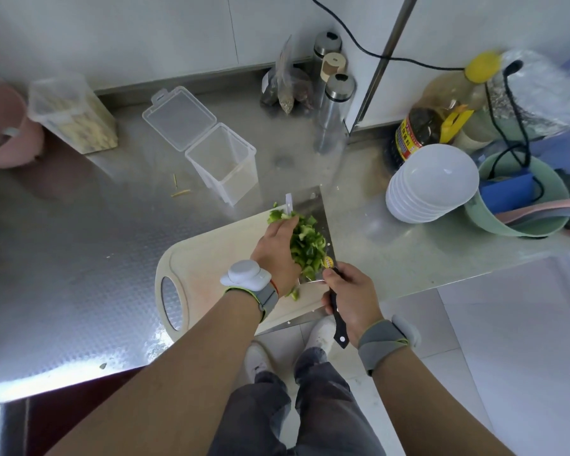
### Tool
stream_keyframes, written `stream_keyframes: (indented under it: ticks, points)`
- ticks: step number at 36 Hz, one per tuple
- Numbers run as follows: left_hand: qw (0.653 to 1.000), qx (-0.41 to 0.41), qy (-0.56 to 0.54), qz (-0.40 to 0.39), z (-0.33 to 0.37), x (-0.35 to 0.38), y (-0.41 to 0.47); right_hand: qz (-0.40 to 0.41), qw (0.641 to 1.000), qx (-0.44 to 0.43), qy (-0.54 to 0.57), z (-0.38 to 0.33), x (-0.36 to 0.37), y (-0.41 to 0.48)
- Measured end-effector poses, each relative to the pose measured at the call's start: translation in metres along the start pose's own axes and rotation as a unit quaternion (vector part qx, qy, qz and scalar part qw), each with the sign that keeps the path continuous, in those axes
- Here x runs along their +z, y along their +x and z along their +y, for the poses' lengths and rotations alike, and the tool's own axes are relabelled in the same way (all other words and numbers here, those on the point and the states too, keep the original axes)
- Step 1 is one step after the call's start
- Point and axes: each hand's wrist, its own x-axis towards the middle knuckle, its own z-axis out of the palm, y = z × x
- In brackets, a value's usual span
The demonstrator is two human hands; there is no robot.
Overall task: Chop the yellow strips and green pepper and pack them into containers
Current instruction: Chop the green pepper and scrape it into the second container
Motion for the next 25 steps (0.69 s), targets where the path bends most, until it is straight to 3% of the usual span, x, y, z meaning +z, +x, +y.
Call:
stream_keyframes:
  ticks: [16, 25]
  points:
    - [0.998, 0.029, -0.007, 0.056, 0.035, -0.047, 0.006, -0.026, 0.998, -0.065, 0.000, -0.059, 0.008, -0.005]
    - [0.997, 0.017, 0.003, 0.079, 0.032, -0.057, 0.002, -0.052, 0.997, -0.056, 0.002, -0.069, 0.016, -0.009]
